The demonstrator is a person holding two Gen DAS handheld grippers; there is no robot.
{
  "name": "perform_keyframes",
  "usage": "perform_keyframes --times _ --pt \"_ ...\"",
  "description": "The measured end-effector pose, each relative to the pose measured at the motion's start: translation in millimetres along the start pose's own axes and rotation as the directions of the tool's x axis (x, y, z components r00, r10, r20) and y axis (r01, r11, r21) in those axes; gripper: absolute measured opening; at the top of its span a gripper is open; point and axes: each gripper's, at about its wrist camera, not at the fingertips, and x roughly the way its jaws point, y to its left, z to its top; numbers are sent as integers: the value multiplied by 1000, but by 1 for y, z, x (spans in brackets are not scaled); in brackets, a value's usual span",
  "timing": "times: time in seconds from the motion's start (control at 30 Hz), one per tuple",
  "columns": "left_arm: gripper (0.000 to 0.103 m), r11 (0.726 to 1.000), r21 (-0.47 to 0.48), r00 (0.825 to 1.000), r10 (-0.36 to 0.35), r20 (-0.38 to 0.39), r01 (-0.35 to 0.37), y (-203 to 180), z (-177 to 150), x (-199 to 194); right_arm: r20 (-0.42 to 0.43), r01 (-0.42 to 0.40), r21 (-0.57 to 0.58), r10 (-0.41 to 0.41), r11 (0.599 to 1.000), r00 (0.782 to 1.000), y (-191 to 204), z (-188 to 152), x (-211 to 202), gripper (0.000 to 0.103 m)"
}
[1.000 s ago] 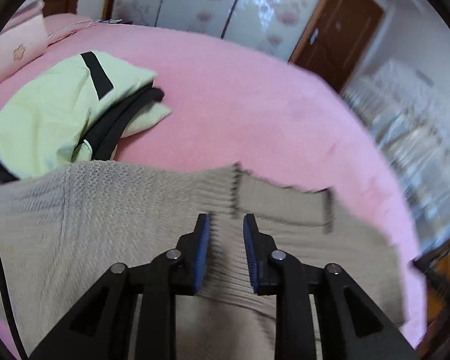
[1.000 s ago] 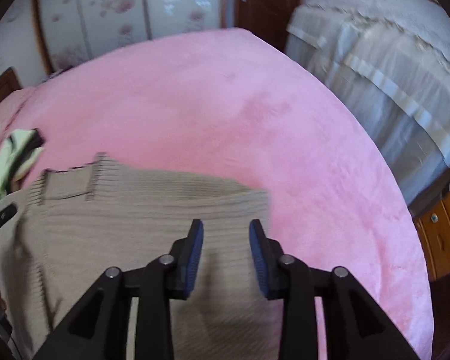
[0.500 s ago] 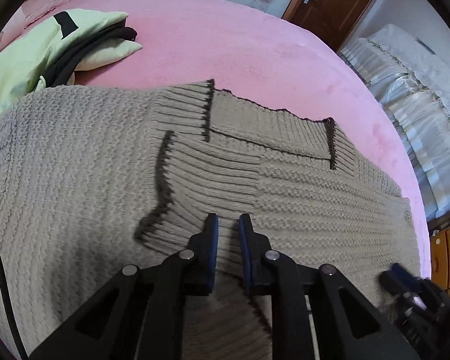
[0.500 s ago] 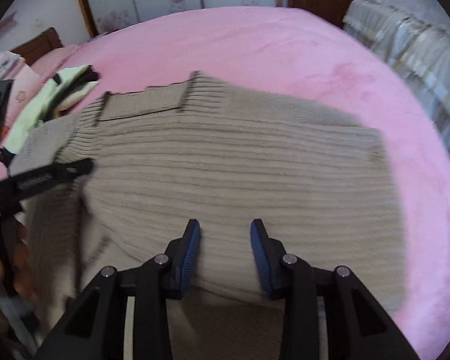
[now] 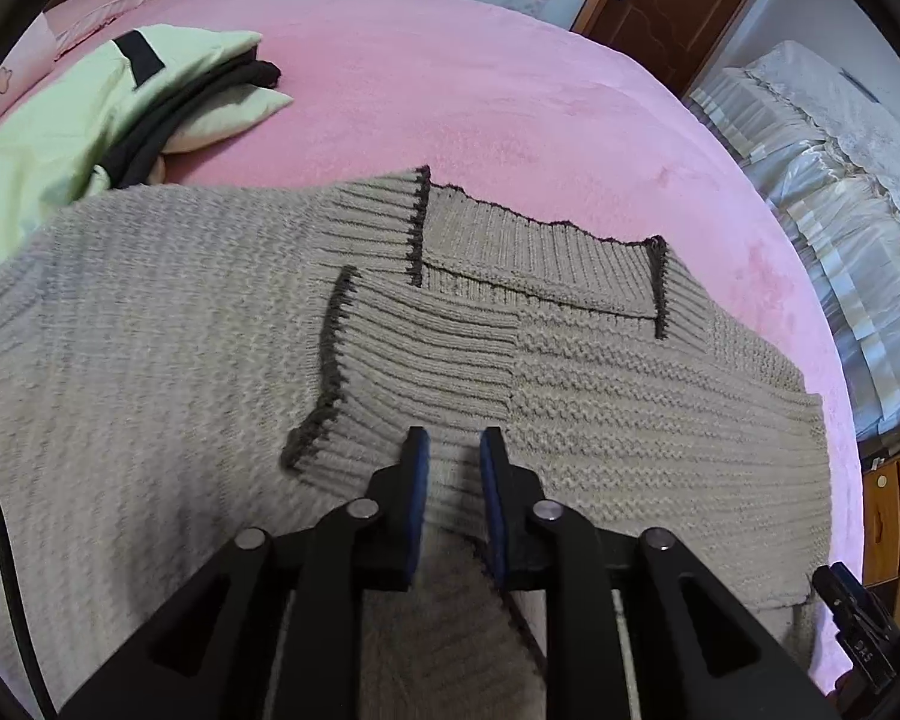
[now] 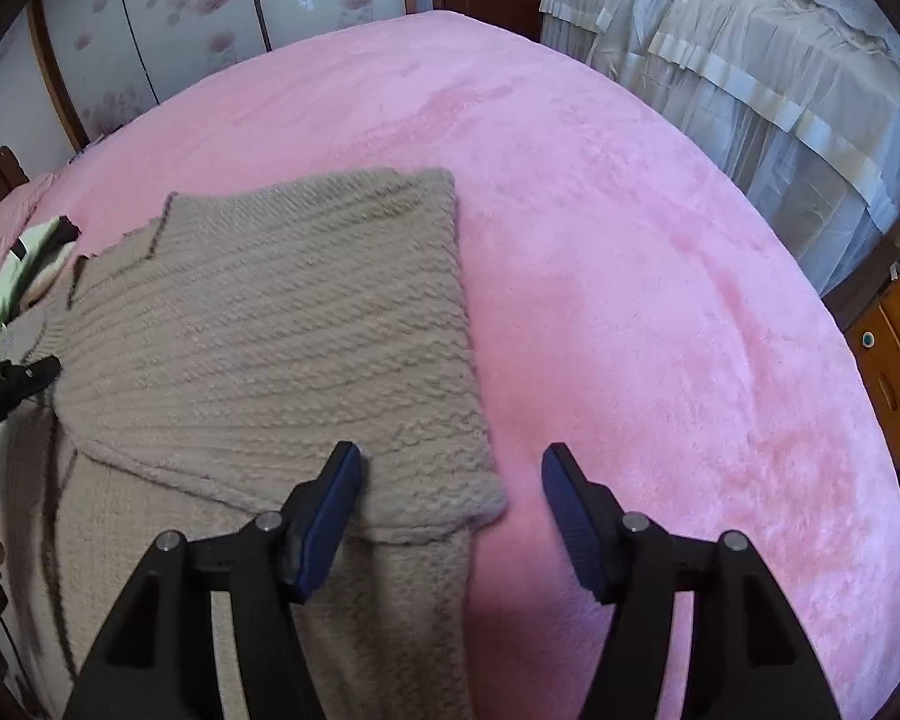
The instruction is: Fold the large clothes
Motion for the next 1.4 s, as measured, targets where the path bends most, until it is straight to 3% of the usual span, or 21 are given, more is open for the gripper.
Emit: perform_keyframes --times 0.07,0.13,0.23,0.4,0.63,1.0,1.13,1.27,1.4 --pt "54 998 14 998 54 14 -54 -4 2 -19 30 -23 -1 23 1000 999 8 2 -19 63" --pt "73 995 31 994 94 52 -95 -8 1 -41 66 -49 -17 50 999 997 20 2 -43 63" --pt "80 992 56 988 103 113 -109 -12 -3 -84 96 -87 -34 90 996 991 43 9 -72 63" --pt "84 996 39 987 68 145 -75 -7 -13 -157 154 -122 -64 130 991 979 76 9 -123 63" --pt "86 997 36 982 59 180 -67 26 -41 -243 157 -175 -112 192 978 969 142 -5 -167 63" --pt "86 984 -164 980 101 170 -73 163 -90 -300 113 -315 -240 349 918 930 266 -45 -198 63" --pt "86 959 -267 977 143 157 -97 226 -107 -301 96 -342 -310 387 887 917 313 -61 -199 63" --pt "86 909 -383 968 222 116 -162 295 -115 -287 79 -357 -361 410 862 909 353 -70 -191 63" --pt "86 860 -468 960 268 80 -201 361 -116 -264 84 -334 -401 397 853 914 392 -76 -172 63"
